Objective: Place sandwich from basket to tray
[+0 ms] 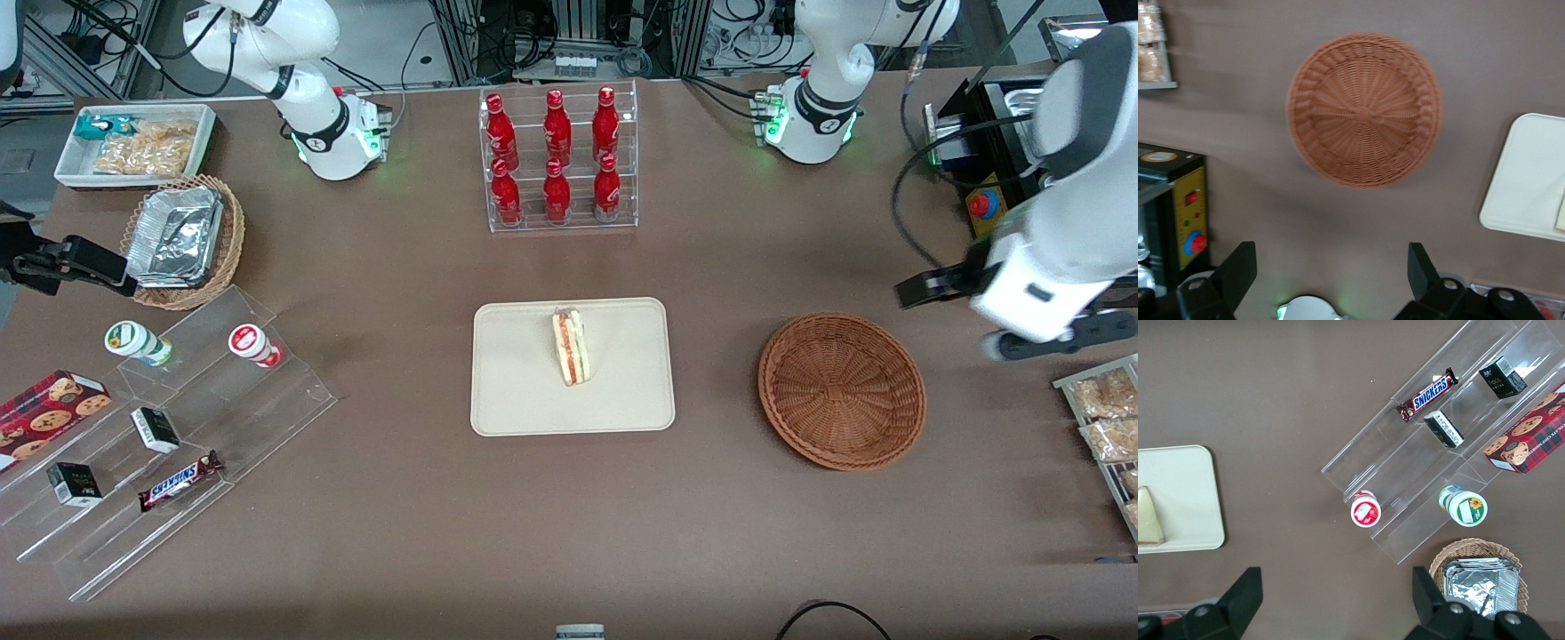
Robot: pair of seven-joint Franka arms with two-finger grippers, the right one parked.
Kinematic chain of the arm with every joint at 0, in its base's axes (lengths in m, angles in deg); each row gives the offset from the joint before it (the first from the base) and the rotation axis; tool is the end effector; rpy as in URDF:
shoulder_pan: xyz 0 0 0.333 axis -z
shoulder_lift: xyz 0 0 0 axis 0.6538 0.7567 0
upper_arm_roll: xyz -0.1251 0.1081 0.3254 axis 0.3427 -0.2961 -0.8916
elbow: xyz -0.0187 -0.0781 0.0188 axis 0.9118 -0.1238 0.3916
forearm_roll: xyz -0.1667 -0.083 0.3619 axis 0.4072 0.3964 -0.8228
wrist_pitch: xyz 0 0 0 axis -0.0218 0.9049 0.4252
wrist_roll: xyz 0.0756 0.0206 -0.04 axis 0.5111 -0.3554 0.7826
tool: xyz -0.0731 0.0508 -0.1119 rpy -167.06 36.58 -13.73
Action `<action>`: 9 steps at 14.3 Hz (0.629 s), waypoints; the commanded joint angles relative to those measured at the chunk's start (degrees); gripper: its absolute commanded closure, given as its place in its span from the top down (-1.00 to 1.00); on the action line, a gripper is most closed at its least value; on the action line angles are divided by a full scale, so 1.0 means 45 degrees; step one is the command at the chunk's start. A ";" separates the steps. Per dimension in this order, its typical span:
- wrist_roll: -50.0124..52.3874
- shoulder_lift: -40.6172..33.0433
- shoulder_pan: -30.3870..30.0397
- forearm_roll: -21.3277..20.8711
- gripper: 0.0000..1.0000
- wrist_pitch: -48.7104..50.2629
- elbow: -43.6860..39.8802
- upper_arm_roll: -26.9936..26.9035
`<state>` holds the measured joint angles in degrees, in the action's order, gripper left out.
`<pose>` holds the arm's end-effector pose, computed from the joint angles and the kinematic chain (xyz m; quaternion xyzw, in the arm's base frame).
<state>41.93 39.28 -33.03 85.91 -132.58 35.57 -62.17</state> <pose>0.6118 -0.0557 0.6056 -0.9910 -0.0903 0.0902 0.0398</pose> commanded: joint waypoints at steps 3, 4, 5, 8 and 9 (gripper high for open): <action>-0.0390 -0.1999 -0.1726 0.0312 0.99 0.1095 0.0932 0.1310; -0.0390 -0.2331 -0.2525 0.0293 0.99 0.1078 0.1341 0.2226; -0.0390 -0.2508 -0.3287 0.0235 0.99 0.1001 0.1596 0.3086; -0.0351 -0.2393 -0.3861 0.0253 0.99 0.0651 0.1735 0.3778; -0.0371 -0.2277 -0.3880 0.0331 0.99 0.0455 0.1697 0.3778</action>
<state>40.32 29.26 -48.89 86.90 -128.48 41.71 -46.23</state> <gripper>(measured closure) 0.000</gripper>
